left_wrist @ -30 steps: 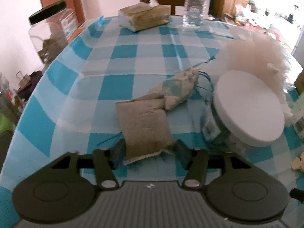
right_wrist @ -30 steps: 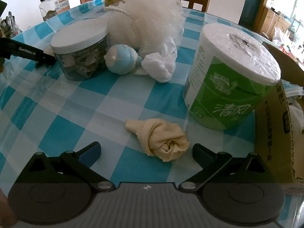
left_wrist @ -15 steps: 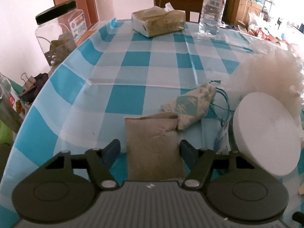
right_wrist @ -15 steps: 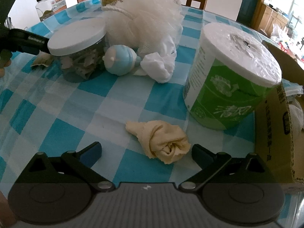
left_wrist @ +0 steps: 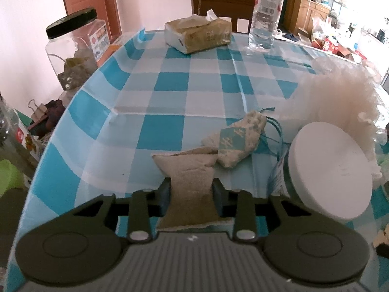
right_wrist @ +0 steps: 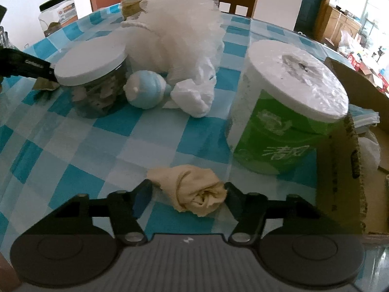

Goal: Organize soft objects
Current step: 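Close the left tool on the brown sachet while the right tool grasps the beige cloth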

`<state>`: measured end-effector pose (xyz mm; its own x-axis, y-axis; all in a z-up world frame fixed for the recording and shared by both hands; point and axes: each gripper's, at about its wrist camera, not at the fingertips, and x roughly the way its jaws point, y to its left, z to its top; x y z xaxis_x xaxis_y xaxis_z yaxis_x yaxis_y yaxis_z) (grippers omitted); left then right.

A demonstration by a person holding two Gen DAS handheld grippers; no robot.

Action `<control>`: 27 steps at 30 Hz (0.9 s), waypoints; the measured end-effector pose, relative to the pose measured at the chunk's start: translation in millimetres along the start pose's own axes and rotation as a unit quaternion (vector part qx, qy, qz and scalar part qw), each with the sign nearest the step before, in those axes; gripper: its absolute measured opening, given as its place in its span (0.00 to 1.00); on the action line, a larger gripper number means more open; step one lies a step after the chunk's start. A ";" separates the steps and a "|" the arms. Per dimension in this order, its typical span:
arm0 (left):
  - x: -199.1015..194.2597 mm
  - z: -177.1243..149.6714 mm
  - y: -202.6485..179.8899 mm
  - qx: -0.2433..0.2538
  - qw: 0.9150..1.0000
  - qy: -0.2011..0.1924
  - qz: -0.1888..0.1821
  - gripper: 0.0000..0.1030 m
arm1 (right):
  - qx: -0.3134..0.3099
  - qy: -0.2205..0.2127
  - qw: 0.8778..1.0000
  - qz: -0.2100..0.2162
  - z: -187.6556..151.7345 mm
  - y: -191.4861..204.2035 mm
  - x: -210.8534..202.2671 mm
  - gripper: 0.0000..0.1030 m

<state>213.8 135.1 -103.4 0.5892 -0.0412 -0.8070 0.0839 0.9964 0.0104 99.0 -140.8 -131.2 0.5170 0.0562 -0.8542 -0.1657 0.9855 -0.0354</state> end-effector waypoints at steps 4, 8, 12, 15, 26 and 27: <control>-11.3 1.8 5.3 -0.003 1.000 -0.003 -0.005 0.31 | -0.002 0.002 1.000 -0.002 2.0 -3.7 -0.9 0.51; -25.1 5.3 9.5 -0.003 1.000 -0.011 -0.008 0.31 | -0.002 -0.001 1.000 0.004 3.0 -5.3 -3.8 0.45; -39.6 8.7 10.2 0.005 1.000 -0.017 -0.014 0.31 | -0.006 -0.010 1.000 0.012 4.9 -3.4 -11.2 0.44; -48.7 9.2 7.0 0.015 0.999 -0.016 -0.024 0.31 | -0.014 -0.017 1.000 0.015 6.8 -1.2 -17.5 0.44; -88.4 -1.7 -24.8 0.069 0.993 0.008 -0.091 0.30 | -0.022 -0.023 0.998 0.046 12.5 -7.5 -43.2 0.44; -92.7 -3.9 -30.3 0.077 0.992 0.012 -0.100 0.30 | -0.021 -0.022 0.998 0.052 12.6 -9.3 -46.6 0.44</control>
<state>153.5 109.0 -31.3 0.5296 -0.2333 -0.8155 0.3203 0.9452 -0.0624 87.1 -150.5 -84.5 0.5319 0.1655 -0.8305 -0.2546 0.9666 0.0296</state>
